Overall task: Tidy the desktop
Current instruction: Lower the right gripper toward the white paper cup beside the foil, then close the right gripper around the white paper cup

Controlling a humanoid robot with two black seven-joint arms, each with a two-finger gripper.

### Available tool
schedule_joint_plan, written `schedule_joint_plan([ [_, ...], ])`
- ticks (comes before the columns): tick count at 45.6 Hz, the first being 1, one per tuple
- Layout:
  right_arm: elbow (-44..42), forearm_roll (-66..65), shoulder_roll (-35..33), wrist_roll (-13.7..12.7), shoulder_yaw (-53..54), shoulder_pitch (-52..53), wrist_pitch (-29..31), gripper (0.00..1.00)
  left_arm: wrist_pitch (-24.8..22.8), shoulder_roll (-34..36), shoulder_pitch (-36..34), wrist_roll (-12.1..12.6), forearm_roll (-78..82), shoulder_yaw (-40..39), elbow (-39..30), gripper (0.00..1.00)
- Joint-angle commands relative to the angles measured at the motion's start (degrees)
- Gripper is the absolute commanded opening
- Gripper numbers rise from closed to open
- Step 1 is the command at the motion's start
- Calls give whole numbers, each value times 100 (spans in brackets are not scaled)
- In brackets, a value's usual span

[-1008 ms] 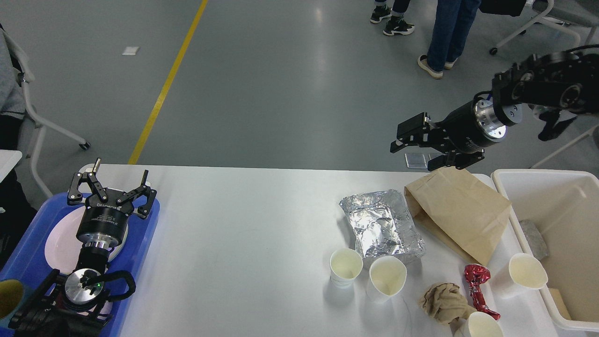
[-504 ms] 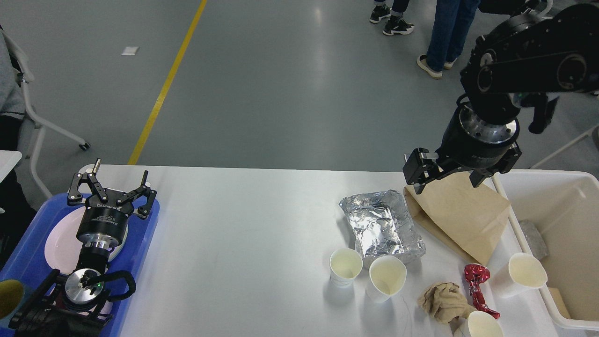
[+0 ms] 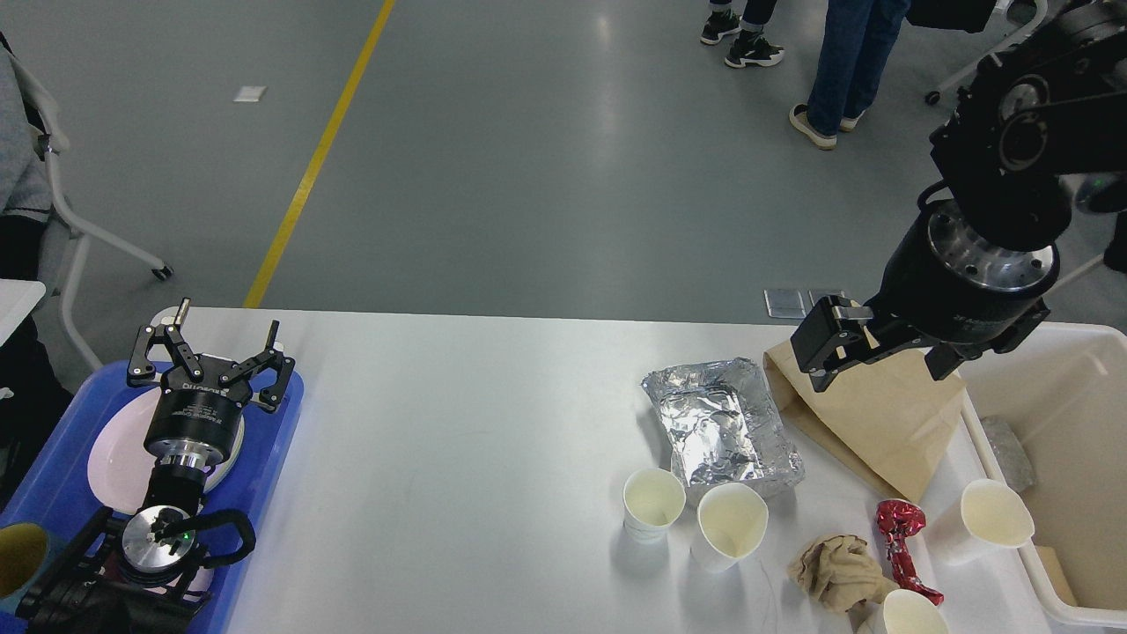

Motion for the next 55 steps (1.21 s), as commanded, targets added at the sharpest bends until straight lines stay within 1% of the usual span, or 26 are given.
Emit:
schedule_joint_plan([
  [1,-41,15,-203,3,-14,-670,-183,100,-5,4,-9,-9,0,9,4,96],
  [6,-32,23,-159,12,65,-1321,-859,100,4,4,-9,0,0,9,4,96],
  [9,-32,111,-124,12,214,-1698,-1377,100,-5,4,-9,0,0,9,4,96],
  [13,-32,436,95,12,434,-2165,-1923,100,4,4,-9,0,0,9,4,96],
  [18,-67,568,421,12,513,-2604,-2407,100,4,-5,-9,0,0,0,4,96],
  [23,-208,577,676,12,838,-3175,-2846,100,-5,-5,-9,0,0,9,4,96],
  [26,-226,577,781,12,909,-3456,-3206,98,-5,-5,-9,0,0,9,-5,96],
  [32,-419,577,949,12,917,-3993,-3875,98,-5,4,-9,0,0,9,-5,96],
  [35,-603,577,1010,12,917,-4221,-4051,98,-5,-5,-9,0,0,9,-5,96],
  [38,-832,586,1028,12,917,-4432,-4104,98,-5,-5,-9,0,0,9,4,96],
  [48,-1464,612,1282,12,935,-5127,-4104,98,-5,-5,0,0,0,9,-5,96],
  [55,-1825,682,1292,12,1023,-5303,-4113,97,-5,-5,-9,0,0,9,4,96],
])
